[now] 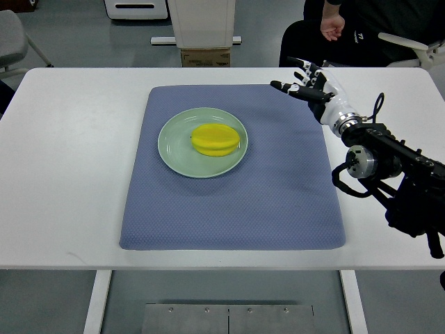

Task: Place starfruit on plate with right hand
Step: 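Open the right hand and withdraw it away from the plate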

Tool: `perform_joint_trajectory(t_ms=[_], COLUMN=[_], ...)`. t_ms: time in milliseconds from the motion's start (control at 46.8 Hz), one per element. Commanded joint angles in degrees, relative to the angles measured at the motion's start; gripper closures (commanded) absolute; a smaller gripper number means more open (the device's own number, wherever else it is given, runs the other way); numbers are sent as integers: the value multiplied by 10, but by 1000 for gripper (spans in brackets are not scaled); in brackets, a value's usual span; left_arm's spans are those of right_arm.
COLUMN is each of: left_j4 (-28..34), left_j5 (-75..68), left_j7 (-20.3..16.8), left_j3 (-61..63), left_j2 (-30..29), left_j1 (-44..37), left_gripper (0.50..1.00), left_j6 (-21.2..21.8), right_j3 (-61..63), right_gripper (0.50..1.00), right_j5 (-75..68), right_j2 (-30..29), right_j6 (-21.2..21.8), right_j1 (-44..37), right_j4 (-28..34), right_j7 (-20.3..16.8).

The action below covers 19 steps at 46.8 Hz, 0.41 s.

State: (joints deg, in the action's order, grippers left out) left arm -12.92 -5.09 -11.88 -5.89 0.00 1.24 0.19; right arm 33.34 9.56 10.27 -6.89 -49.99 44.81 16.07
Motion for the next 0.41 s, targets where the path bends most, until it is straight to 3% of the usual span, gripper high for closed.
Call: perform_joint_trajectory(t_ms=[0, 385], left_j4=[0, 0], left_j5=[-1, 0], left_j7=[0, 0], left_j3=[0, 0], left_j2=[0, 0], left_j1=[0, 0], left_gripper=[500, 500], left_j6=[1, 1], right_j3=[13, 37], right_gripper=[500, 500], right_j5=[-15, -43], right_j2=[9, 12], right_j6=[0, 0], right_j1=[12, 48], right_j4=[0, -5], right_j7=[0, 6])
